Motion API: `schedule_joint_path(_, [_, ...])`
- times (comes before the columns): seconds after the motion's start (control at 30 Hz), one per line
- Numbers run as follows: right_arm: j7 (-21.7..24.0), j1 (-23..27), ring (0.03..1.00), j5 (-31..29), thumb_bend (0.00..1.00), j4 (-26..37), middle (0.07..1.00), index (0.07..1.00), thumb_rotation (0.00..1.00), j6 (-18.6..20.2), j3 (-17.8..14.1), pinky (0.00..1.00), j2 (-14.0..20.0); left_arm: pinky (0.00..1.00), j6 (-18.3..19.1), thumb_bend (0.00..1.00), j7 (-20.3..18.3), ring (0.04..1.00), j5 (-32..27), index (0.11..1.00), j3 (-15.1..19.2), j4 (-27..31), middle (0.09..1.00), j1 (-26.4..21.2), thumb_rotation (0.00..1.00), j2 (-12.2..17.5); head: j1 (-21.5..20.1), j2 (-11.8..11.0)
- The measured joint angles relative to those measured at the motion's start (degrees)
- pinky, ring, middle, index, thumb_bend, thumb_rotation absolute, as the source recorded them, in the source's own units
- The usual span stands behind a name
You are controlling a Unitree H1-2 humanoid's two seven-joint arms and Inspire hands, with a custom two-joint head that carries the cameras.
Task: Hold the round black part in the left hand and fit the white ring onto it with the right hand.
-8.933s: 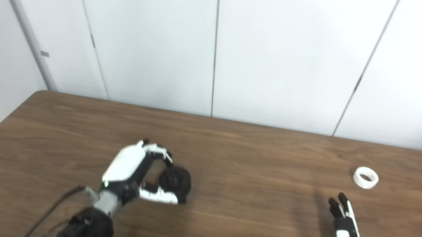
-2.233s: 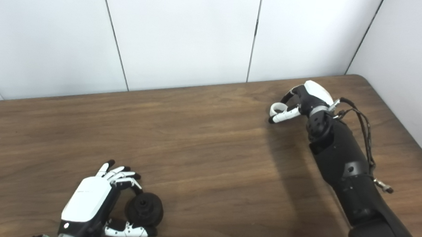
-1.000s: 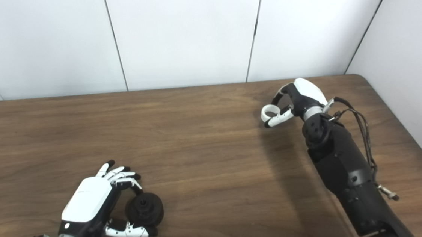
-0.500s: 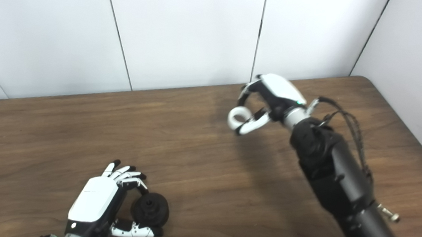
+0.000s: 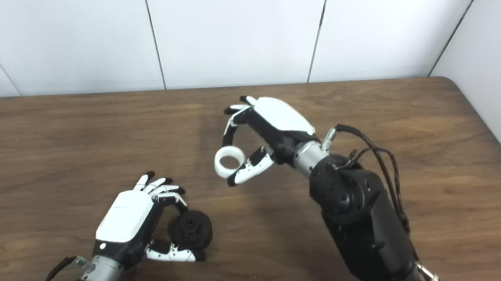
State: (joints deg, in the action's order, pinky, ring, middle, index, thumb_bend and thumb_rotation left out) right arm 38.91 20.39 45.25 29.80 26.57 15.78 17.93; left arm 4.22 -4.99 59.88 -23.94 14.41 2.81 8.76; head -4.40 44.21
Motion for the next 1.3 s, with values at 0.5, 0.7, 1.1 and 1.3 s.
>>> schedule_joint_path(0.5, [5.00,-2.22,1.000,-0.99,0.53,5.30,0.884,0.481,0.13,0.17,3.09,1.00,-2.72,1.00,0.88,0.53,0.00,0.892,1.34,0.484,-0.93,-0.02,0.780,0.17,0.06,-1.68,4.66,1.58])
schedule_joint_path(0.7, [5.78,-3.33,1.000,-1.23,0.52,5.72,0.886,0.482,0.13,0.15,3.84,1.00,-2.69,1.00,1.40,0.53,0.36,0.892,1.67,0.484,-1.47,-0.06,0.778,0.19,0.06,-2.01,5.10,2.11])
schedule_joint_path(1.1, [6.10,-4.38,1.000,-1.05,0.53,5.15,0.886,0.482,0.14,0.01,5.97,1.00,-2.19,1.00,1.86,0.53,0.44,0.893,1.63,0.484,-1.64,-0.07,0.780,0.21,0.06,-2.29,4.84,2.55])
schedule_joint_path(1.3, [6.09,-4.65,1.000,-1.20,0.52,3.26,0.884,0.482,0.13,-0.11,6.14,1.00,-1.86,1.00,1.89,0.53,0.48,0.892,1.62,0.483,-1.67,-0.07,0.779,0.22,0.06,-2.30,4.75,2.64])
